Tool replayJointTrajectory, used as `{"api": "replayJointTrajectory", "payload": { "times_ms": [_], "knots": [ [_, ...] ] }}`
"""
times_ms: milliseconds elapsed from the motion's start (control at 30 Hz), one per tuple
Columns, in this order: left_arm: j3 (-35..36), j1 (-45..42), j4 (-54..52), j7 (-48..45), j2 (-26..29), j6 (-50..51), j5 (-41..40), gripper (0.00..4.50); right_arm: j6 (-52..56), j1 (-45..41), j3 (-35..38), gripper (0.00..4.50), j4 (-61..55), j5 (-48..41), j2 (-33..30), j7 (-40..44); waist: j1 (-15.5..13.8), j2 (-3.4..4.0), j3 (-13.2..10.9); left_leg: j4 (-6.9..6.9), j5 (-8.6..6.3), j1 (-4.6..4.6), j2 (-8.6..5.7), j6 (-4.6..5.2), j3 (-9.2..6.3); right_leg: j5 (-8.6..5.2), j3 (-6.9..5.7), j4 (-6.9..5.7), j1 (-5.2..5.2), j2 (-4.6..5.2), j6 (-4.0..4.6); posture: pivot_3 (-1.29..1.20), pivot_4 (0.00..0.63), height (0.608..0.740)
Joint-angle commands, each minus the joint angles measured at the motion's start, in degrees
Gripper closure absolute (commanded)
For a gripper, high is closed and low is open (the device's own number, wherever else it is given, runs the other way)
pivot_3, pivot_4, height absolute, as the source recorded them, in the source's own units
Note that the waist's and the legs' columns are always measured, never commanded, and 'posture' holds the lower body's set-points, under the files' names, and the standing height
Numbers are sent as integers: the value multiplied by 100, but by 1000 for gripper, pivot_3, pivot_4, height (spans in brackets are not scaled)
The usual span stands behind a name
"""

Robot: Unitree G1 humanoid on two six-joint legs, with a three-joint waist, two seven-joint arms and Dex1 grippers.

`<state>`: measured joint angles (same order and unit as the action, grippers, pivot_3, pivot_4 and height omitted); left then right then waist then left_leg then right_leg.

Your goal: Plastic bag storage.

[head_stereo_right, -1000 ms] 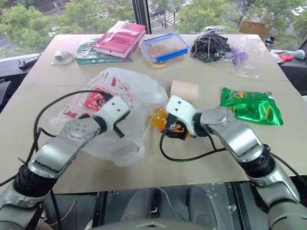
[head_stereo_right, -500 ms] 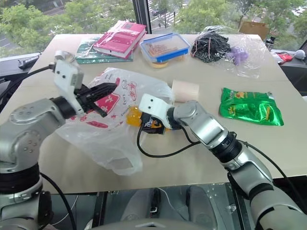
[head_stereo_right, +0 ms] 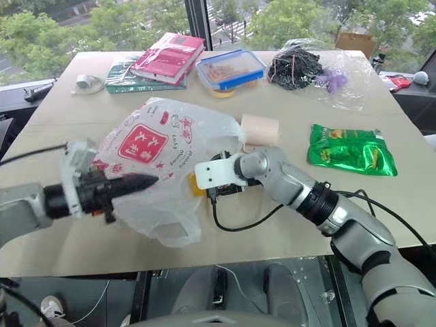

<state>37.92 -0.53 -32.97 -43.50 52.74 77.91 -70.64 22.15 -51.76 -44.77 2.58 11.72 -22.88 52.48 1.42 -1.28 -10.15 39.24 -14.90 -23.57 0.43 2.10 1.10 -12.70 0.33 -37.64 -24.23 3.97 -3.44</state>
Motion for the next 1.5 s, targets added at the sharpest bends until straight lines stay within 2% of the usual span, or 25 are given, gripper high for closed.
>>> {"api": "replayJointTrajectory", "payload": {
  "times_ms": [33, 100, 167, 300, 433, 567, 733, 767, 833, 900, 933, 1067, 1200, 1300, 1500],
  "knots": [
    [204, 570, -516, -116, 317, 170, -794, 3136, 158, 197, 426, 1301, -245, 29, -242, 171, -41, 4, -2, 0, 0, -1, -1, 0, -4, -2, -4, 1, 0, 3, 3, 0, 150, 740],
    [70, 877, -723, -115, 433, 141, -965, 2342, 264, 353, 575, 1301, -444, 49, -437, 258, -89, 3, -2, 0, 0, -5, -7, 0, -7, -11, -9, 3, 0, 9, 19, 0, 150, 740],
    [-97, 1077, -780, -55, 485, 88, -1157, 2342, 464, 518, 757, 1301, -729, 37, -659, 340, -122, 5, -3, 0, 0, -9, -11, 0, -15, -15, -17, 9, 1, 14, 25, 0, 150, 740],
    [-776, 969, -830, 318, 335, -373, -644, 2342, 1007, 796, 1109, 1301, -1370, -46, -957, 445, -166, 10, -3, -1, -1, -12, -14, 0, -15, -15, -18, 13, 2, 15, 26, 0, 150, 740],
    [-2006, 474, -716, 964, -219, -868, 235, 2342, 1680, 1029, 1465, 1301, -1968, -76, -1205, 437, -162, 14, -4, -4, -1, -10, -13, 0, -8, -17, -13, 12, 1, 9, 30, 0, 150, 740],
    [-2868, -13, -448, 1188, -702, -1014, 610, 2342, 2307, 1258, 1693, 1301, -2619, -152, -1457, 466, -145, 12, -6, -6, -2, -16, -13, 2, -5, -17, -11, 16, -2, 6, 29, 0, 150, 740],
    [-3246, -517, 107, 1429, -1314, -1063, 672, 2342, 2924, 1481, 1846, 1301, -3212, -302, -1570, 383, -122, 11, -5, -5, -14, -16, -11, 25, -9, -16, -15, 18, 0, 4, 27, 0, 150, 740],
    [-3259, -539, 128, 1409, -1349, -1151, 767, 2568, 2996, 1512, 1859, 1301, -3276, -328, -1574, 350, -98, 11, -5, -4, -15, -17, -11, 26, -10, -6, -16, 19, 0, 4, 10, 0, 150, 740],
    [-3182, -494, 108, 1259, -1367, -1326, 800, 3044, 3096, 1549, 1867, 1301, -3350, -386, -1549, 280, -69, 11, -5, -4, -15, -17, -11, 27, -8, -4, -14, 18, 0, 3, 6, 0, 150, 740],
    [-2831, -441, 88, 1062, -1378, -1494, 491, 4062, 3136, 1562, 1895, 1301, -3351, -501, -1455, 206, -66, 11, -5, -5, -15, -17, -9, 26, -8, -5, -14, 19, -1, 3, 7, 0, 150, 740],
    [-2590, -435, 122, 993, -1364, -1529, 228, 4433, 3127, 1550, 1919, 1301, -3313, -576, -1367, 161, -64, 11, -5, -5, -15, -17, -9, 26, -8, -5, -14, 18, -1, 3, 7, 0, 150, 740],
    [-1417, -317, 329, 867, -1070, -1598, -1325, 4433, 2820, 1367, 1912, 1301, -2985, -881, -903, 67, -51, 11, -6, -4, -15, -16, -1, 26, -9, -5, -15, 18, -2, 0, 7, 0, 150, 740],
    [-189, 14, 311, 919, -278, -1665, -2992, 4433, 1883, 959, 1558, 1301, -2152, -738, -461, -77, -38, 9, -9, -3, -13, -16, 0, 24, -9, -5, -15, 17, -3, 2, 7, 0, 150, 740],
    [183, 396, 0, 836, 55, -1675, -3460, 4433, 1302, 659, 1390, 1301, -1661, -612, -192, -145, -57, 12, -10, -5, -10, -15, -3, 18, -8, -10, -16, 20, -3, 5, 15, 0, 150, 740],
    [426, 989, -712, 1101, -108, -2209, -3638, 4433, 612, 158, 1042, 1301, -997, -621, 450, 65, -66, 11, -9, -9, -2, -19, -6, 3, -12, -17, -21, 28, -2, 3, 27, 0, 150, 740]
  ]
}}
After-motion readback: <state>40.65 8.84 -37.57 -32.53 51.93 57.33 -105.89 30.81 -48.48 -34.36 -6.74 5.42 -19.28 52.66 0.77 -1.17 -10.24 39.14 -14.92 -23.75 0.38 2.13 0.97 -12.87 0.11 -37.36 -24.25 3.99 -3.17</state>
